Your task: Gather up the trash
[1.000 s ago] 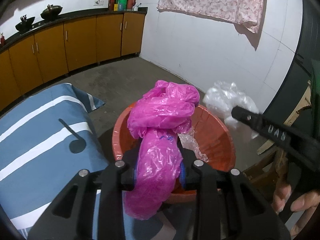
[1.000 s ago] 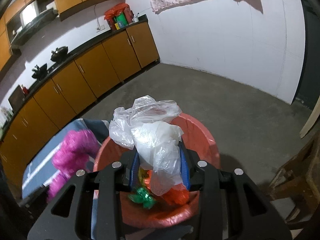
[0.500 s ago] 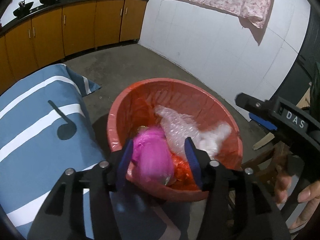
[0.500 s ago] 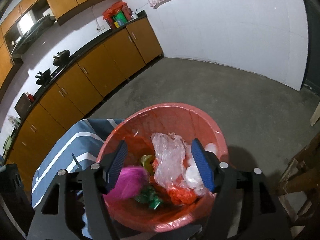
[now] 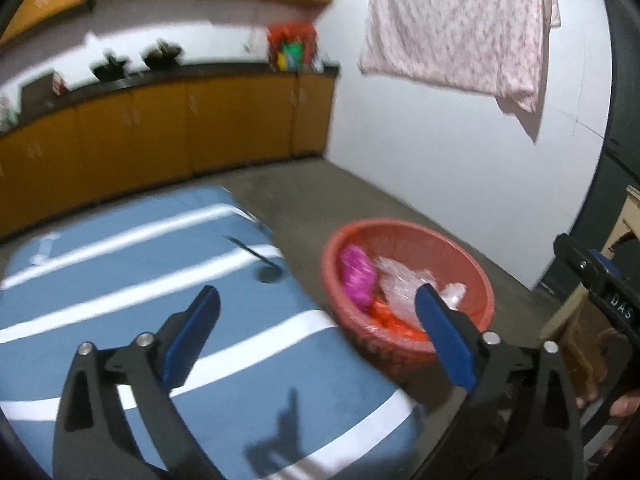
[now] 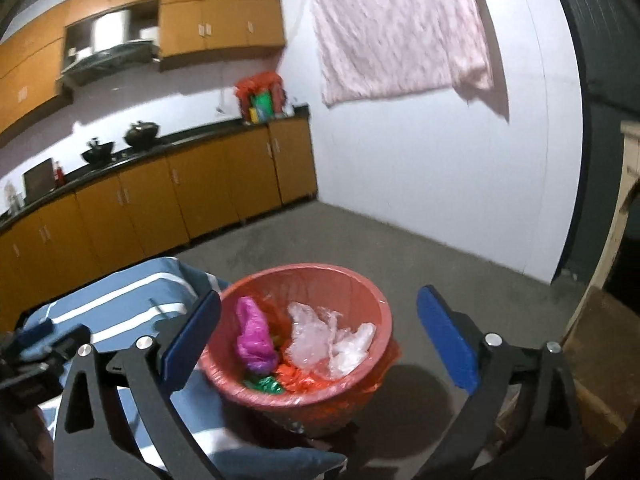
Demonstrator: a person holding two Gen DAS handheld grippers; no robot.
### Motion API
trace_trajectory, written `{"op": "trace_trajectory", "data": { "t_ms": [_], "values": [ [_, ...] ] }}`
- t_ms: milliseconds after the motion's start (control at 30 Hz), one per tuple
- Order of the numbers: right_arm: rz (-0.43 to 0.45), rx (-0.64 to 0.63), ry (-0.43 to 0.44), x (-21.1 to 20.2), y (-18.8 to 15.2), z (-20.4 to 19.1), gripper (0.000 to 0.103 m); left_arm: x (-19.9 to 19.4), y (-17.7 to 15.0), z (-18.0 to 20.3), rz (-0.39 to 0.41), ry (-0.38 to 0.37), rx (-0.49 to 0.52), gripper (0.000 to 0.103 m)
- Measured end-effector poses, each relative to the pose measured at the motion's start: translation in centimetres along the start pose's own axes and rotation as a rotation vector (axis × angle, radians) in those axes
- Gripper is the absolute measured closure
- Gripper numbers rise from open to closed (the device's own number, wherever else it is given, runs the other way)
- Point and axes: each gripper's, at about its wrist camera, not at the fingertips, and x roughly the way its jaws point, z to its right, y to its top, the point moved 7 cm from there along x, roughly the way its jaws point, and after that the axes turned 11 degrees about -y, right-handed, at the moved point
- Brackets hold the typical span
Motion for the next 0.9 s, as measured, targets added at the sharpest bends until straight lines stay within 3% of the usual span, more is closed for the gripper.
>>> {"op": "trace_trajectory", "data": {
  "t_ms": [133, 300, 533, 900],
  "values": [
    [0.065, -0.055, -0.002, -4.2, -0.7, -1.0, 0.002, -6.5, -0.7, -1.2, 0.083, 0.108, 0.015, 0.004],
    [0.086, -0.077, -0.002, -8.1, -1.9, -2.0, 0.002, -12.7, -2.3, -2.3, 0.119, 0.196, 0.003, 0.004],
    [0.113, -0.113, 0.041, -11.6, -2.7, -3.7, 0.002, -17.5, -4.8, -2.9, 0.151, 0.272, 0.007, 0.004],
    [0.119, -0.168, 0.045, -14.3, -4.7, -5.4, 0.002, -21.0, -7.2, -3.2, 0.180, 0.325, -0.009, 0.004]
  ]
}}
